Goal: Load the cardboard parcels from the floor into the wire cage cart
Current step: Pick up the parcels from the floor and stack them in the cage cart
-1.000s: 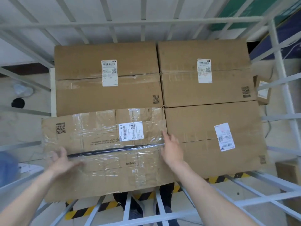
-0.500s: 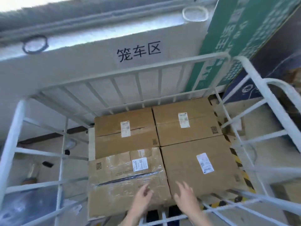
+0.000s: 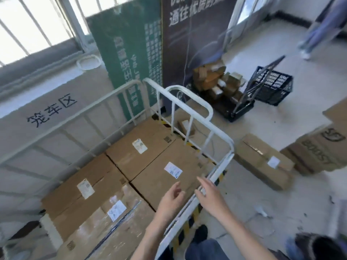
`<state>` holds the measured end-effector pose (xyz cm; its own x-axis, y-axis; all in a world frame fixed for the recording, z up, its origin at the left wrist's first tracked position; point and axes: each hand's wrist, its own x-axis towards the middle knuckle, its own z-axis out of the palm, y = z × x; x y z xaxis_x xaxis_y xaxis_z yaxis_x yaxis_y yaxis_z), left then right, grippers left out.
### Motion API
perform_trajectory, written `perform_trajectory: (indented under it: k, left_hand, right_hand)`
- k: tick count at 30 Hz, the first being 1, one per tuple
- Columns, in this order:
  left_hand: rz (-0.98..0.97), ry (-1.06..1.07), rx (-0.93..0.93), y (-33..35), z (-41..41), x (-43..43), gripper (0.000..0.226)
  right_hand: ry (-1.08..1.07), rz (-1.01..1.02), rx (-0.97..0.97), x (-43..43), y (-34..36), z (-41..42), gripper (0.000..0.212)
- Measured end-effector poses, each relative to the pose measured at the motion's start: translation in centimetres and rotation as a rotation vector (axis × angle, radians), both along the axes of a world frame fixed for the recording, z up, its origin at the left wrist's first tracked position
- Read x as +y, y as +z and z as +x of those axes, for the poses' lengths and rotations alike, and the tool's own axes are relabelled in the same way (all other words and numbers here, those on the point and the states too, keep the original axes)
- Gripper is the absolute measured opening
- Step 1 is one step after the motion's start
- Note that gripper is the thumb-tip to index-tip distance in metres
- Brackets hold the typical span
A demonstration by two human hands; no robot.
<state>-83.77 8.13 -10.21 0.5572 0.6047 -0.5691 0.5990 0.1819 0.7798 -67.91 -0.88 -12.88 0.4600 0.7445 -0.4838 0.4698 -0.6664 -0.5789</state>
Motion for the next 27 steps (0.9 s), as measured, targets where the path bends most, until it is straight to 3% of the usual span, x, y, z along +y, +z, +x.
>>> perform_trajectory:
  k: [11,19,27]
  left_hand:
    - [0.0,-0.507,-0.027,2.0,26.1,-10.4,0.059]
    - [0.097,-0.638,-0.025,2.6,41.5,-16.2,0.058]
    - [0.154,-0.705,0.004,1.5,53.9,-16.7,0.057]
  right_hand:
    - [-0.514,0.082,-0.037,-16.6,3.9,17.9,0.054]
    - [-0.683,0.17,-0.041,-21.8,4.6,31.4,0.053]
    - [-0.776,0.147,0.001,-24.0,4.0,41.5,0.055]
